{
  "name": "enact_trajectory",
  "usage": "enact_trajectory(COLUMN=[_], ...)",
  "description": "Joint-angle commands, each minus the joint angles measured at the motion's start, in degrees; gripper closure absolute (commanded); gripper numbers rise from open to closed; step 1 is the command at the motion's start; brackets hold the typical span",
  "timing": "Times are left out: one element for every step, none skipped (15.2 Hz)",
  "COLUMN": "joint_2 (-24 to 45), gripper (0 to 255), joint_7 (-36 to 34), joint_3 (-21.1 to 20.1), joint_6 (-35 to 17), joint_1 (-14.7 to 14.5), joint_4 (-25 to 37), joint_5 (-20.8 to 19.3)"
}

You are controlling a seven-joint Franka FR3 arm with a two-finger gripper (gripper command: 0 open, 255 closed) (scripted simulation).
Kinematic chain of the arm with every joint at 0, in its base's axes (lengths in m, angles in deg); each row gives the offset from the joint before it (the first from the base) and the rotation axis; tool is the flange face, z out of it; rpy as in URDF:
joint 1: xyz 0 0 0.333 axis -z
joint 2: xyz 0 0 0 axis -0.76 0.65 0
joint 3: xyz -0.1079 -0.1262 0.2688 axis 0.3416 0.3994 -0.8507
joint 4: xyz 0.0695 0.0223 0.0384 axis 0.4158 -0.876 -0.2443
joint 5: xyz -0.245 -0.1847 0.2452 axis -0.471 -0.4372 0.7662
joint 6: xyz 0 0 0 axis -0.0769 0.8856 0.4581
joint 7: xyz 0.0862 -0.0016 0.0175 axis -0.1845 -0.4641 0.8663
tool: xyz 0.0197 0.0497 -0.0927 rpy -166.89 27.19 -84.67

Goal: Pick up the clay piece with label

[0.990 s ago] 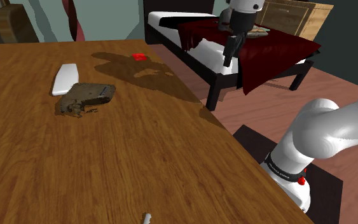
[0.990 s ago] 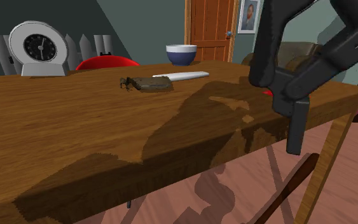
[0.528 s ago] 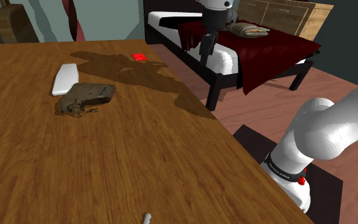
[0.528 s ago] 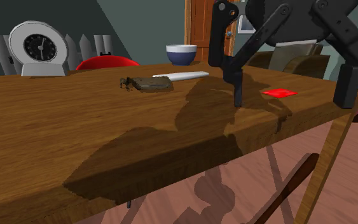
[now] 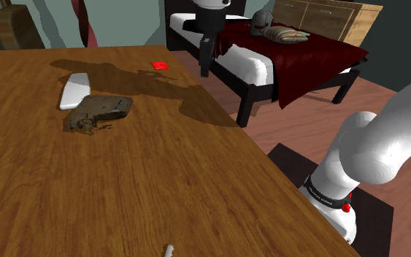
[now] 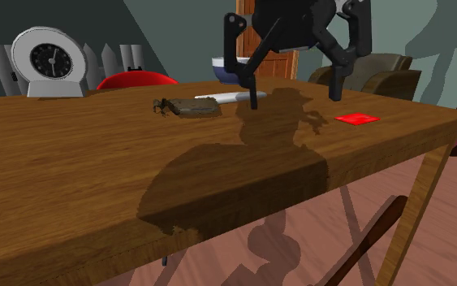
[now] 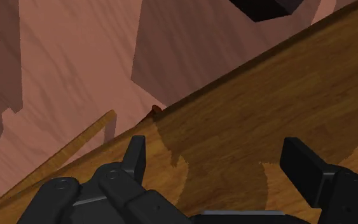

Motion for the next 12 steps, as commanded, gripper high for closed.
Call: enact_trajectory(joint_2=[3.4,5.0,6.6,8.2,9.7,11.3,12.9,14.4,16.0,17.6,19.2,20.8], gripper=[0,0,0,0,0,0,0,0,0,0,0,0], joint_7=[0.8,1.2,1.6,2.0,2.3,2.7,3.0,3.4,3.7,4.0,4.3,4.7], joint_3=[-1.4,-2.1,-2.8,-3.5,-4.2,-4.9,-5.6,-6.3,-7.0,-7.7,-8.4,-9.1], joint_6=[-0.4,-0.4,-0.3,-0.2,-0.1,0.1,0.3,0.5,0.8,1.1,1.5,1.8], joint_1=[-1.0,-1.5,-2.1,-2.6,-3.1,-3.7,-4.3,-4.9,-5.5,-6.2,-6.9,-7.6], joint_4=[3.1,4.7,6.3,8.0,9.7,11.3,13.1,14.8,16.5,18.3,20.1,21.9], joint_5=[-0.5,-0.9,-1.2,-1.6,-2.1,-2.5,-3.0,-3.6,-4.1,-4.8,-5.4,-6.1])
